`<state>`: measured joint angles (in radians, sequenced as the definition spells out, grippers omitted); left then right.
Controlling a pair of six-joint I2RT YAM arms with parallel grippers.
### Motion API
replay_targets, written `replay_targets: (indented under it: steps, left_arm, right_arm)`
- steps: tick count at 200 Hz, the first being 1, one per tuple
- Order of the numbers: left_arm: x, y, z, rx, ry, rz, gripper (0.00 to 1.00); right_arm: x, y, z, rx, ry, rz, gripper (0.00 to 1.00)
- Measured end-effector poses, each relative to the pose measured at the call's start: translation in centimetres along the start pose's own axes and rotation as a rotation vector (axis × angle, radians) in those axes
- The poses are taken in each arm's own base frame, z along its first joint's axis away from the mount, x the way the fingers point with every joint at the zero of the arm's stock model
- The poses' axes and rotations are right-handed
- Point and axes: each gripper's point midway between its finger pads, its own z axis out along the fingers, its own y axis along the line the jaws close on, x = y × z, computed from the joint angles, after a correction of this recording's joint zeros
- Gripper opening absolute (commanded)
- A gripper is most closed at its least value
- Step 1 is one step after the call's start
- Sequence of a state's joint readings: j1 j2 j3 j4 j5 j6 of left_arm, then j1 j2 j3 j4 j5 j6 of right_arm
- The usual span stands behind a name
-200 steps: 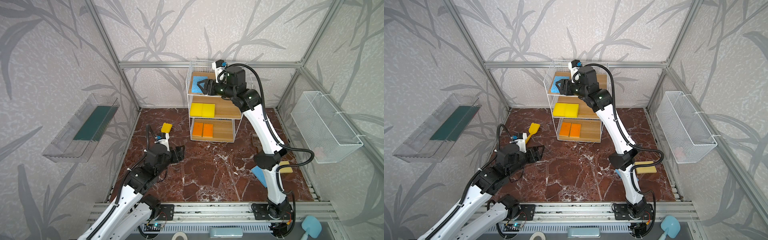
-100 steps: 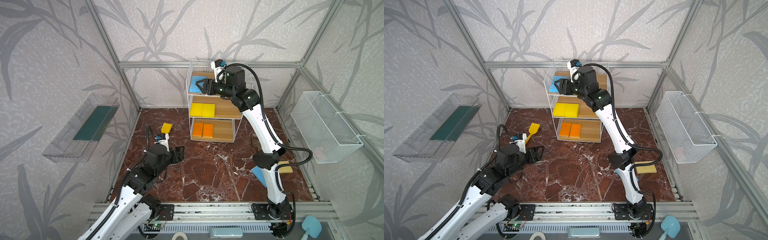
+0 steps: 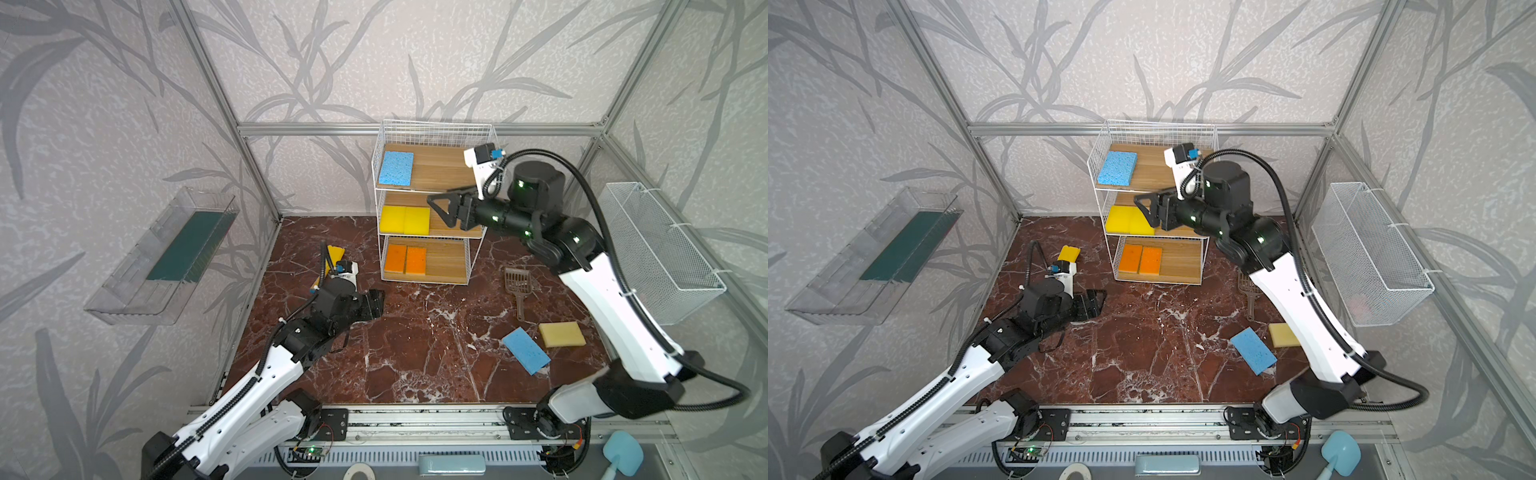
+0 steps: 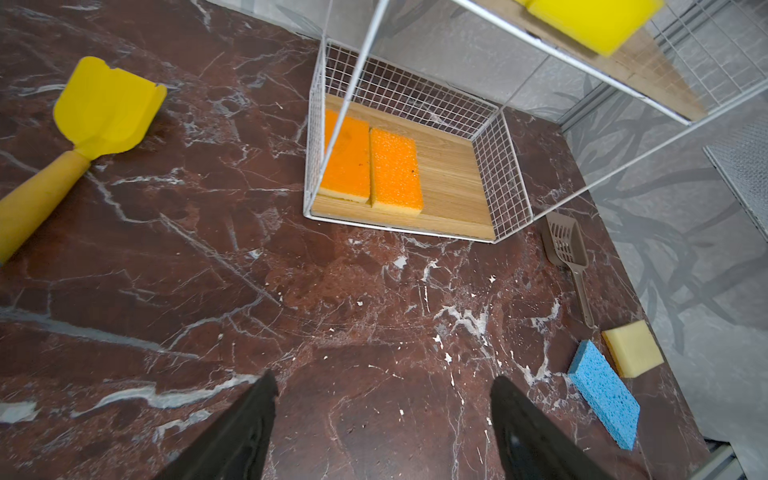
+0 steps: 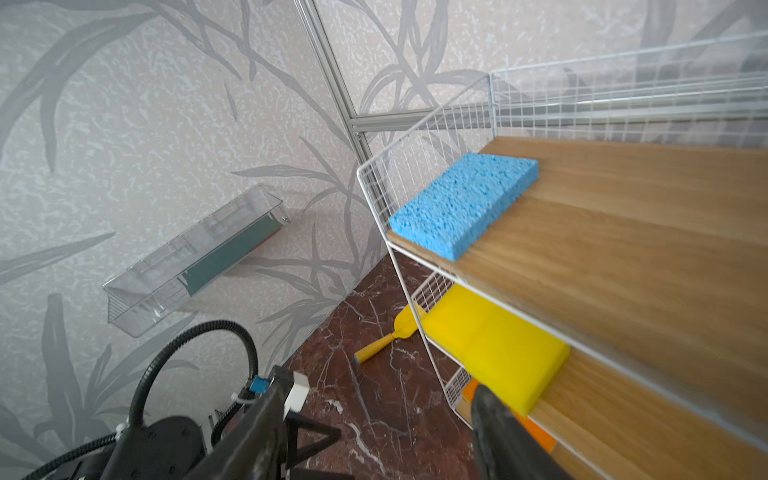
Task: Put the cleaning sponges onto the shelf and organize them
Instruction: 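Move the right gripper down to the second blue sponge on the table, then grasp the second blue sponge with the right gripper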
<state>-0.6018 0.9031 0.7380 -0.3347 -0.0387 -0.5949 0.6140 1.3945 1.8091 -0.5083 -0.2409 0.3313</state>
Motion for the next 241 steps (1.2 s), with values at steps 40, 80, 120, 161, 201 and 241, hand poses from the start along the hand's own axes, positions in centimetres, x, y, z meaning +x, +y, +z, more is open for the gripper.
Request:
replay_targets:
  steps: [40,80,120,161,201,241]
  left_arm:
    - [2.2,-1.8,2.5,0.006,0.050,0.059,0.83]
    - [4.2,-2.0,4.2,-0.002,0.081,0.076,0.83]
    - [6.6,-1.1,5.1,-0.021,0.114,0.076,0.82]
    - [8.8,0.6,5.6,-0.052,0.143,0.056,0.82]
    - [10.2,1.5,6.2,-0.061,0.158,0.029,0.82]
    - [11.2,1.9,6.8,-0.066,0.178,0.023,0.82]
  right_arm:
    - [7.9,-3.7,-4.7,0.136,0.042,0.025,0.70]
    - [20.6,-11.0,-7.4,0.359,0.210,0.152,0.70]
    - [31.7,-16.7,-10.7,0.549,0.346,0.370,0.72]
    - [37.0,-19.7,-13.4,0.685,0.358,0.593,0.80]
    - [37.9,-21.7,-15.6,0.801,0.323,0.713,0.81]
    - [39.8,-22.4,-15.9,0.844,0.386,0.756,0.80]
